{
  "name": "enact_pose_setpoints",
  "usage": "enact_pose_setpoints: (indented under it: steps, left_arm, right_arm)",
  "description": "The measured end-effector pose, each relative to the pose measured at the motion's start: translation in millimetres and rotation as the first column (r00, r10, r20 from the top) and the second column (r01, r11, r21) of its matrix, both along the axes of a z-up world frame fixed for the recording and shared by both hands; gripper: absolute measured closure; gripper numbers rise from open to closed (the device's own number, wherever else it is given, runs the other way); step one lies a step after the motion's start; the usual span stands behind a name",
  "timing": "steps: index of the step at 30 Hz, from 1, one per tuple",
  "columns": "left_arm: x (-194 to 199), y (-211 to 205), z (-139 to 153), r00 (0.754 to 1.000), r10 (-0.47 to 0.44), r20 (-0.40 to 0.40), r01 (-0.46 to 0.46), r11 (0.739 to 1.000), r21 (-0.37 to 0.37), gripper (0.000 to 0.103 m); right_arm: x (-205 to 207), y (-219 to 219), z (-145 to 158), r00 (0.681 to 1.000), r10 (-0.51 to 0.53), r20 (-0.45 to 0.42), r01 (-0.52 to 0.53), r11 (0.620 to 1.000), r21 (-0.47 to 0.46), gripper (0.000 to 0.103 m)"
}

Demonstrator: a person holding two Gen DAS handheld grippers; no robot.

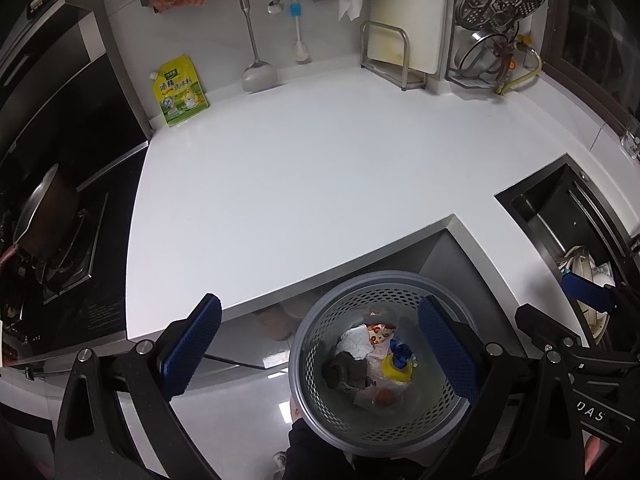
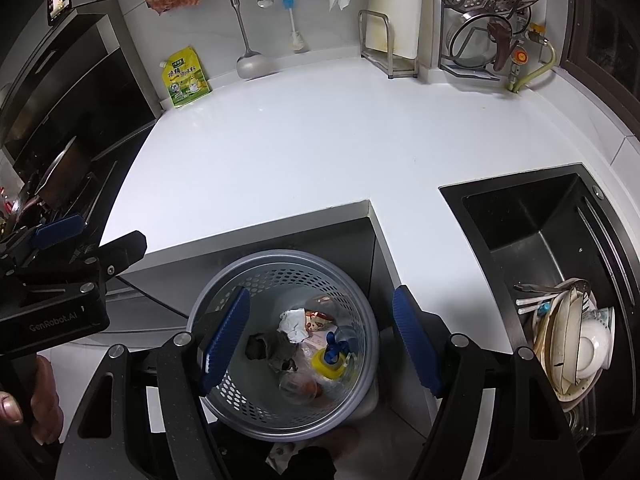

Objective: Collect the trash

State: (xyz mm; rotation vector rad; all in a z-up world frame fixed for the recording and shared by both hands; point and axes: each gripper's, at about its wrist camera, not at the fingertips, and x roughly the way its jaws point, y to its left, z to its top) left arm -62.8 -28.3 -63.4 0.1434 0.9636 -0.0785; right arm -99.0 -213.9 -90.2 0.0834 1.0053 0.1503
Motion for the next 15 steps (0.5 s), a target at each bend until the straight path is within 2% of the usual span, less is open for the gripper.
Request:
enact_pose_setpoints:
  steps: [15]
  left_arm:
    - [-0.8,5.2,-3.6,1.0,0.004,-0.015,-0.004,1.0,-0.018,0.006]
  right_arm:
    - [-1.7,2.6,-3.2,1.0,0.005,-0.006,-0.005,1.0,0.0,0.032]
